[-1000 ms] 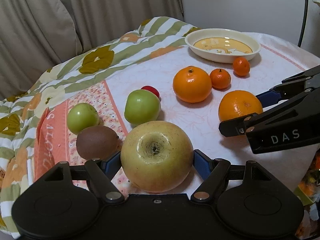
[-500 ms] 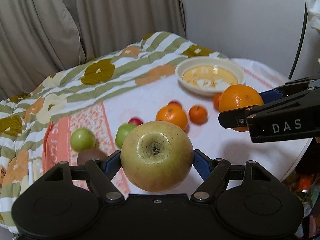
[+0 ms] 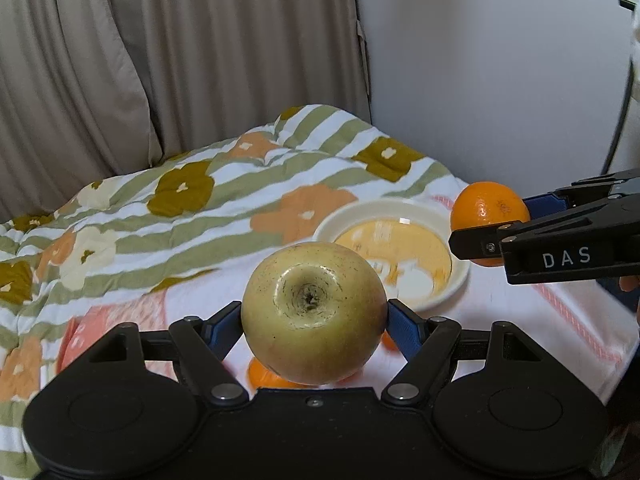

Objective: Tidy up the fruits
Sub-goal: 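Carry the yellow apple and large orange over the white bowl with both tools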

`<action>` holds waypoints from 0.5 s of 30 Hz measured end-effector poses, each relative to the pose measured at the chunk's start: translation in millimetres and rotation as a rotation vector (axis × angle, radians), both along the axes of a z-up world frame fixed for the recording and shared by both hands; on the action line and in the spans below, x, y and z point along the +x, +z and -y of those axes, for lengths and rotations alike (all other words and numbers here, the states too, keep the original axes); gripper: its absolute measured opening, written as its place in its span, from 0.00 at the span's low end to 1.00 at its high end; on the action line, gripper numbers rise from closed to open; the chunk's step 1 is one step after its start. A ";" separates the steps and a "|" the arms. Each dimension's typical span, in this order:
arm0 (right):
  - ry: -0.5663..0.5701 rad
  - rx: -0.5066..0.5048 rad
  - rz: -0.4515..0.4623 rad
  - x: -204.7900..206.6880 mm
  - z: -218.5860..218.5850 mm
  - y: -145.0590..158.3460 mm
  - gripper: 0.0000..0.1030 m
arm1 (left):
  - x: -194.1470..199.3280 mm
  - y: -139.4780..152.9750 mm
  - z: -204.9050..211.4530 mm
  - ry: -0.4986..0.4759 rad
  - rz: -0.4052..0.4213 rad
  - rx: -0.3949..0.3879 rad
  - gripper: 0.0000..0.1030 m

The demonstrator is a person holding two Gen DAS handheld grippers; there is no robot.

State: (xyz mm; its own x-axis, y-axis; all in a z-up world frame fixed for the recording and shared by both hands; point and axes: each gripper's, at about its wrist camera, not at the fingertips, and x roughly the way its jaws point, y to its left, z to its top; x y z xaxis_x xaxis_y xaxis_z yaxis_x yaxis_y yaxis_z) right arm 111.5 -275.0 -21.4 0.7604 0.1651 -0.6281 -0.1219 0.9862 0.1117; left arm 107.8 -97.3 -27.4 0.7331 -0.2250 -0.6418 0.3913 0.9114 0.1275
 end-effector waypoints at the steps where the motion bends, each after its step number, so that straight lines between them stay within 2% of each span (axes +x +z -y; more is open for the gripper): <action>1: 0.002 -0.003 0.001 8.6 9.2 -0.6 0.71 | 7.6 -0.8 7.0 0.004 0.000 0.000 0.77; 7: 0.009 0.000 -0.013 63.5 61.0 -12.2 0.71 | 54.9 -12.3 44.7 0.021 -0.006 0.012 0.77; 15: 0.012 0.012 -0.048 123.1 96.5 -39.1 0.71 | 118.4 -47.9 88.2 0.004 -0.056 0.034 0.77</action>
State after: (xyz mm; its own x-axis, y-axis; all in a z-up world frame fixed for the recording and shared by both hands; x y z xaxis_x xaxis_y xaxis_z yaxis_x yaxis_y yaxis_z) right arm 234.6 -371.5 -60.5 0.7274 0.1820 -0.6617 -0.1278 0.9833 0.1300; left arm 226.2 -185.5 -75.2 0.6967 -0.1996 -0.6890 0.3953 0.9083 0.1366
